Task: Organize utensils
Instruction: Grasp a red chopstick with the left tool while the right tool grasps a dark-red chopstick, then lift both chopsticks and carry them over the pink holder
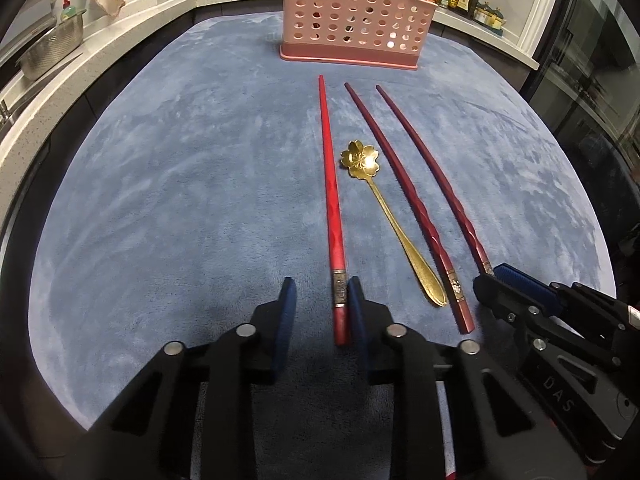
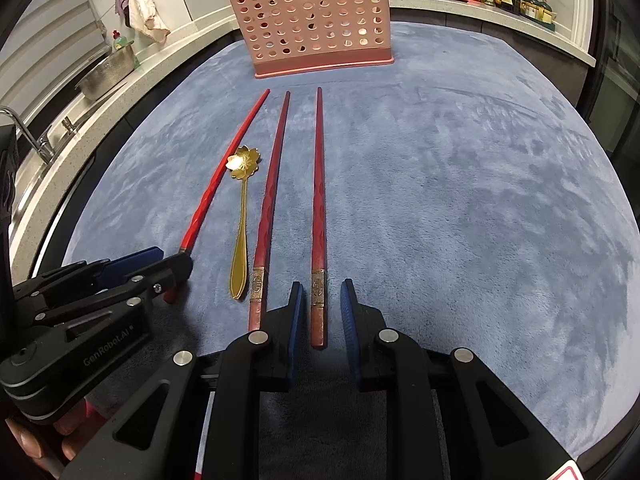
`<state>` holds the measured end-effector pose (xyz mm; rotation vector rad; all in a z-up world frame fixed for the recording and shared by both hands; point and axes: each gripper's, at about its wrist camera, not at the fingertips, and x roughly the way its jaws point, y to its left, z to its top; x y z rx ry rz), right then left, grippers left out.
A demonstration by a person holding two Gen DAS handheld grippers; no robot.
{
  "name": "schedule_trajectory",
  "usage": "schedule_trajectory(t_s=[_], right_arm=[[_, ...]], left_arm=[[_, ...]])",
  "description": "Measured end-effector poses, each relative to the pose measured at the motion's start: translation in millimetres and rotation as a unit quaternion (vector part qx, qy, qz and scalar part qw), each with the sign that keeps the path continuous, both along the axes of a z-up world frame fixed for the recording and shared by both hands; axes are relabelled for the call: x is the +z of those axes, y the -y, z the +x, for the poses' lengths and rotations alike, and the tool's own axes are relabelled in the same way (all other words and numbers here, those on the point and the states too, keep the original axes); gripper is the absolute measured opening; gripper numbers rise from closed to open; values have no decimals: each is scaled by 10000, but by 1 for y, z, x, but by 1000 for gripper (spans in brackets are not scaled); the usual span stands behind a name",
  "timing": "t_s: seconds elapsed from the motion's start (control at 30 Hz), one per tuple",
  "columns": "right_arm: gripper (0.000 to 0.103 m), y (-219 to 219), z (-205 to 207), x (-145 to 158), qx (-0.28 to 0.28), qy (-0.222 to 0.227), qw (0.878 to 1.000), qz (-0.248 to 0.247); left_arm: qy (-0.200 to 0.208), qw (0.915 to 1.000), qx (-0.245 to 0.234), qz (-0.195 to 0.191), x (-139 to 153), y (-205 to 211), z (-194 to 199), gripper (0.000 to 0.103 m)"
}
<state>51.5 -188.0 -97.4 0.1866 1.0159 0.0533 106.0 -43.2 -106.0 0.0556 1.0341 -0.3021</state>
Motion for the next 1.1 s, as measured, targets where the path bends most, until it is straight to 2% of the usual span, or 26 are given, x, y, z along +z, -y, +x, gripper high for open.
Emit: schedule_trajectory(t_s=[0.13,0.4,0.67,1.1], right_arm=[[11,4,-1,0,-65,12,10000,65],[8,8,-2,0,-109,32,9998,173],[8,13,-10,14,-186,221,9992,273],[8,28,-15,65,-372,816,9946,522]], left_arm=[[-59,9999,64,-99,1,-5,1,8],[-26,10000,36,-85,5,-4,-5,7],[161,9998,50,-110,27,-5,-7,7],[554,9976,122,-393,82,-13,-3,7]])
